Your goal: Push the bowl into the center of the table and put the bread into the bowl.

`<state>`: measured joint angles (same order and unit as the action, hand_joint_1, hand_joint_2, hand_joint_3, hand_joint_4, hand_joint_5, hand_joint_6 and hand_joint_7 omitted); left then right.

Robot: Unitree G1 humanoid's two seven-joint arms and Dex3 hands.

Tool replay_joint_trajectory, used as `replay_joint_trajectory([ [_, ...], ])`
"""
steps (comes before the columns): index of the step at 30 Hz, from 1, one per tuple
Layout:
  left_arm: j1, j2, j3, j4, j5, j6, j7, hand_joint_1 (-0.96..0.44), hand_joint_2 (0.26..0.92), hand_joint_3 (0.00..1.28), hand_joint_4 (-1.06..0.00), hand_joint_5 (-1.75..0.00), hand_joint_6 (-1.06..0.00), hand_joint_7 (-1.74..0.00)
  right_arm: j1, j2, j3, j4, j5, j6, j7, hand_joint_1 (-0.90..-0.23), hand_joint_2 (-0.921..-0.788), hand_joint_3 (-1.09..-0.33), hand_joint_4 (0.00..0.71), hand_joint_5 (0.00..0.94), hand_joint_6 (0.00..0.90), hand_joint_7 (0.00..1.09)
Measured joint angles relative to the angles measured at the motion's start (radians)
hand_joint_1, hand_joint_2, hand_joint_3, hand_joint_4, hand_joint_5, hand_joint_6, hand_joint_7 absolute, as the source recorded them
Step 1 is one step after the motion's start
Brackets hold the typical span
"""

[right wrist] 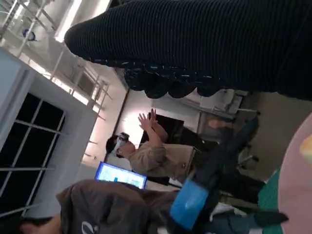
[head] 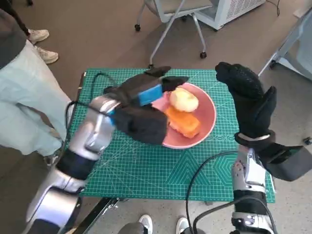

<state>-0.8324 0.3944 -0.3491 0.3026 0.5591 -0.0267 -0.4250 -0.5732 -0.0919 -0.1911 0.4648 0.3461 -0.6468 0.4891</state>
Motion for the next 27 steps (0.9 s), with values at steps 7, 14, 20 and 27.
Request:
replay_joint_trajectory([
  [7, 0.048, 0.013, 0.118, -0.009, -0.195, -0.124, -0.015, -0.32, 0.874, 0.01, 0.0, 0.0, -0.18, 0.0, -0.004, -0.004, -0.002, 0.0, 0.0, -0.013, -0.01, -0.615, -0.921, -0.695, 0.183, 0.0, 0.108, 0.46],
  [14, 0.059, -0.067, 0.249, 0.082, -0.473, -0.291, -0.05, -0.53, 0.917, 0.2, 0.0, 0.0, -0.18, -0.01, -0.02, -0.006, -0.001, -0.004, 0.0, -0.016, -0.019, -0.623, -0.921, -0.703, 0.169, 0.002, 0.107, 0.44],
  [20, 0.073, -0.193, 0.369, 0.137, -0.706, -0.41, -0.052, -0.65, 0.921, 0.37, 0.0, 0.0, -0.18, -0.02, -0.048, -0.009, 0.002, -0.039, -0.007, 0.002, -0.045, -0.635, -0.921, -0.704, 0.173, 0.004, 0.108, 0.44],
  [27, 0.091, -0.256, 0.465, 0.157, -0.793, -0.559, 0.008, -0.7, 0.921, 0.55, -0.03, -0.01, -0.19, -0.03, -0.082, -0.03, 0.012, -0.101, -0.04, 0.037, -0.083, -0.65, -0.921, -0.694, 0.183, 0.008, 0.113, 0.44],
])
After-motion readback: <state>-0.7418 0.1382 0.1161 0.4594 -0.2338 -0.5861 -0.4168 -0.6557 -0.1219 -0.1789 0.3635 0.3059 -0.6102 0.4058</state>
